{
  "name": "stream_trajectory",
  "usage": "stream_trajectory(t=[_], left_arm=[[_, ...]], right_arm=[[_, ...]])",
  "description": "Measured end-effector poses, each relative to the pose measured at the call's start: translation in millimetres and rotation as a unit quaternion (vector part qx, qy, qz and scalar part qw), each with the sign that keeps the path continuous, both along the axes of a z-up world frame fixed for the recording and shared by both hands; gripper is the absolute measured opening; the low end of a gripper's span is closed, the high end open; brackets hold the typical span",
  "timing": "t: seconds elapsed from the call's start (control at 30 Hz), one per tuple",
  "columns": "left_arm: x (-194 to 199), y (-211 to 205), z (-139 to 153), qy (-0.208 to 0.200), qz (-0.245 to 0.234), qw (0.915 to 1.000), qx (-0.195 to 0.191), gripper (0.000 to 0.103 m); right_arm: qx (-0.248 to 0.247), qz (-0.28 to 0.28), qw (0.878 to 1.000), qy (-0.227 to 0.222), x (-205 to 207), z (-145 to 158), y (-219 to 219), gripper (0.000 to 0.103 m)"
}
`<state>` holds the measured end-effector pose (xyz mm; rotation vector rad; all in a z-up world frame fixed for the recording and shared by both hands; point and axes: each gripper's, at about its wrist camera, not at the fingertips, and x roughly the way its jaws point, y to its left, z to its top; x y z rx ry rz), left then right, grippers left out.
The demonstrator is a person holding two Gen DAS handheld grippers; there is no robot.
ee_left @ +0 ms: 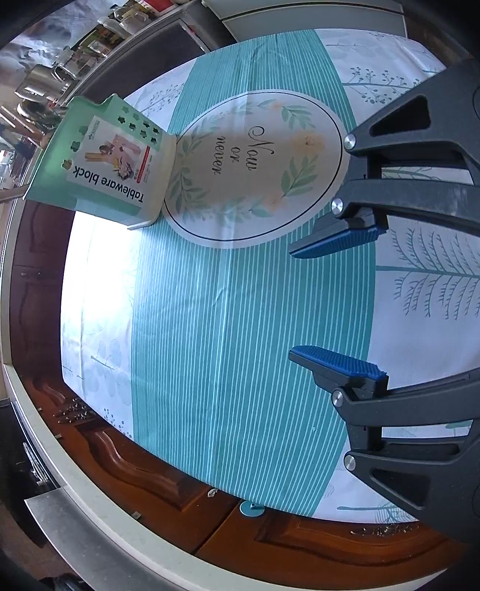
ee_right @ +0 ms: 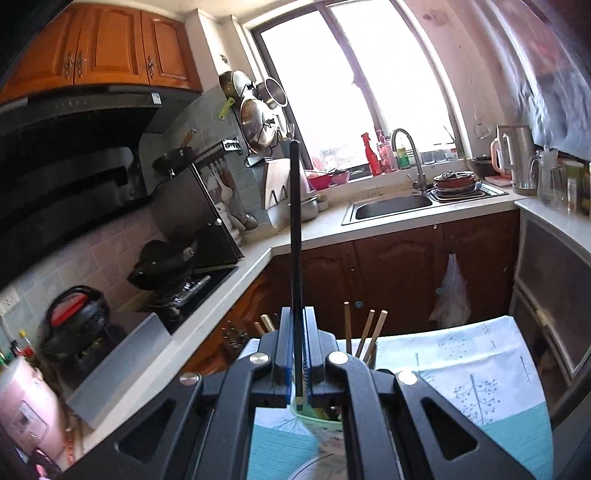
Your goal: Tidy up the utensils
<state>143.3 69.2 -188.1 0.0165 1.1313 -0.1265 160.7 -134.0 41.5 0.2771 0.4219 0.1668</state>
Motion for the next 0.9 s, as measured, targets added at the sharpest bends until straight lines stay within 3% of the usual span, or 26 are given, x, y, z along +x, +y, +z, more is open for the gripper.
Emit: stream_trajectory(t=[0.13, 0.27, 0.37, 0.43, 0.47, 0.7, 0.9], left_arm=[[3.4, 4.4, -3.3, 0.004, 0.004, 1.0000, -0.002, 0.046], [3.9, 5.9, -4.7, 0.005, 0.004, 1.0000, -0.005, 0.046], [3.0, 5.6, -2.8, 0.004, 0.002, 1.0000, -0.007, 0.046], [1.9, 5.7, -0.5, 0.002, 0.001, 1.0000, -0.007, 0.046], [1.3, 5.8, 1.2, 0.001, 0.001, 1.0000, -0.007, 0.046], [-7.4, 5.3, 17.7, -0.011, -0.001, 0.9999, -0.007, 0.048], [-24.2, 3.8, 41.7, -0.035, -0.002, 0.9994, 0.003, 0.058]], right_arm=[[-0.042, -0.006, 0.999, 0.016, 12.5, -14.5, 11.3, 0.004], [-0.091, 0.019, 0.994, 0.064, 29.6, -33.9, 31.1, 0.005], [-0.092, 0.036, 0.989, 0.107, 38.4, -48.2, 37.3, 0.005], [-0.091, 0.033, 0.989, 0.113, 36.8, -52.9, 38.4, 0.012], [-0.089, 0.036, 0.989, 0.113, 34.4, -54.3, 38.6, 0.017], [-0.080, 0.040, 0.986, 0.139, 9.1, -66.0, 36.6, 0.017], [-0.078, 0.043, 0.983, 0.158, -46.8, -81.5, 35.0, 0.017]])
